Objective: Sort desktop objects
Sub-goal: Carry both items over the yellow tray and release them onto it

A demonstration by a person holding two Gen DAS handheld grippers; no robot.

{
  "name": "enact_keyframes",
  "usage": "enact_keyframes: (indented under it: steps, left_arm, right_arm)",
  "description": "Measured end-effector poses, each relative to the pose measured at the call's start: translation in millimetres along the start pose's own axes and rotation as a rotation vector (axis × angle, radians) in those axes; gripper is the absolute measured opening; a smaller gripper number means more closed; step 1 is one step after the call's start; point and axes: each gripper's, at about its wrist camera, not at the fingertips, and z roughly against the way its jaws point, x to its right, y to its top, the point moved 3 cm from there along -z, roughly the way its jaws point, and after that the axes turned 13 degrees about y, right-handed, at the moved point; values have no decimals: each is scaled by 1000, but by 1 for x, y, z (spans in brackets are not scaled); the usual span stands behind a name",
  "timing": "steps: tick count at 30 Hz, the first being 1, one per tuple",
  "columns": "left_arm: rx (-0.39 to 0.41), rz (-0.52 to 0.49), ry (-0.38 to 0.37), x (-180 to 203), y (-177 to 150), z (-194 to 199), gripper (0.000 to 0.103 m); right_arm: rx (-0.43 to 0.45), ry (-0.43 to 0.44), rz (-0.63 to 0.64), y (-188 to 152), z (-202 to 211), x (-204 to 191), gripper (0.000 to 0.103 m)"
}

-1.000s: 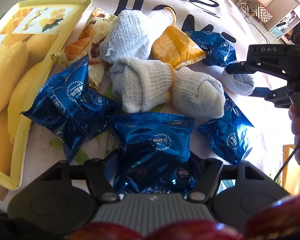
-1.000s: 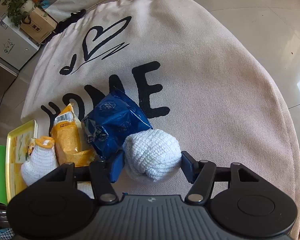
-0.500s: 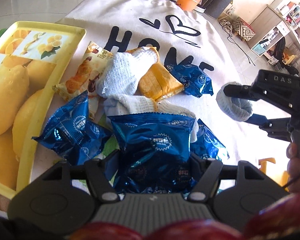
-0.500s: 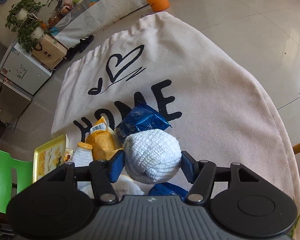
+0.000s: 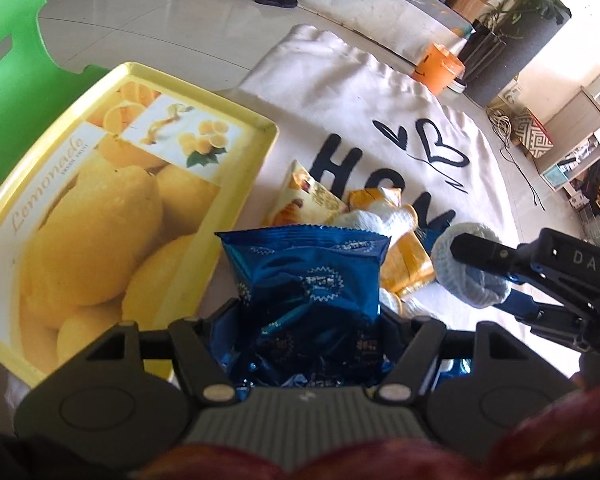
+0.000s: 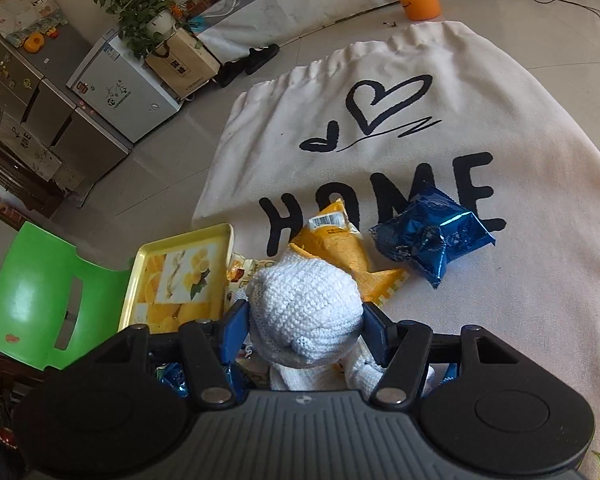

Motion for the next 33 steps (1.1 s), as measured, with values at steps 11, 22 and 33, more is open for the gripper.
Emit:
enact_keyframes:
  steps: [11,22,33]
  left_arm:
    - [40,144,123,-59,24,1,68]
    - [43,238,193,-97,32,-1,68]
    - [27,307,239,-121,35,-5,68]
  right_arm:
    - [-51,126,83,-3,-42,-52,61]
    - [-96,188,66,-8,-92,-81,61]
    - [-149,191,25,-23,-141,-97,61]
